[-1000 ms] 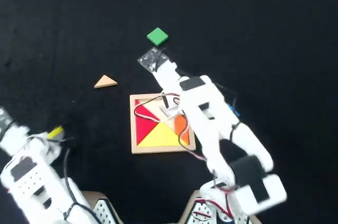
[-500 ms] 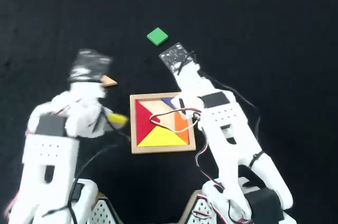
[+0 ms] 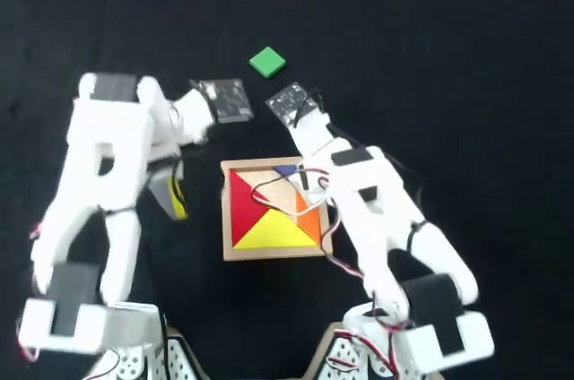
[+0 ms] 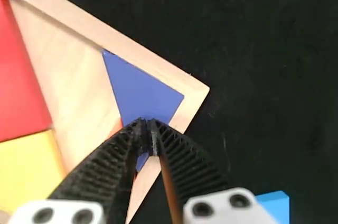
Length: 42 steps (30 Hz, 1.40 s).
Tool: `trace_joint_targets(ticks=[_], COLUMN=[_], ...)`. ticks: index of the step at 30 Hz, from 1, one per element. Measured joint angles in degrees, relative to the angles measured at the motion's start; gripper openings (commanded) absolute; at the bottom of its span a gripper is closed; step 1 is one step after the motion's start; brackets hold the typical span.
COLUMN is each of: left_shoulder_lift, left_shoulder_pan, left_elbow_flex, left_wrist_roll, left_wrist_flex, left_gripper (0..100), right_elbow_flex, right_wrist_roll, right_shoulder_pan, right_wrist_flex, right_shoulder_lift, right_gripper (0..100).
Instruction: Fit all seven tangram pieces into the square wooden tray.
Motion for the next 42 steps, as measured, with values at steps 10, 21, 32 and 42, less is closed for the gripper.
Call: trace_joint_targets(ticks=[10,21,32,42], left_shoulder_lift=[23.9,40.6,49.4,52.6], left_shoulder_pan=[-3.6,-3.6,-3.3,-2.9], left_elbow_flex=[-23.1,-34.8,-39.4,-41.1], left_wrist_roll=[-7.6,-9.9,-9.1,-9.1], left_wrist_flex=[-0.1,-5.0,-11.8,-13.2], left_gripper=[38,38,38,30], right_elbow_flex=[-1.8,-1.8,-1.8,-1.8], right_wrist_roll=[1.3,1.3,1.3,1.3], right_shoulder_pan=[0.0,0.0,0.0,0.0], right_wrist_flex=[-0.1,-0.1,-0.1,-0.1], right_shoulder_lift=[2.3,2.3,2.3,2.3], right_gripper=[1.1,1.1,1.1,1.1])
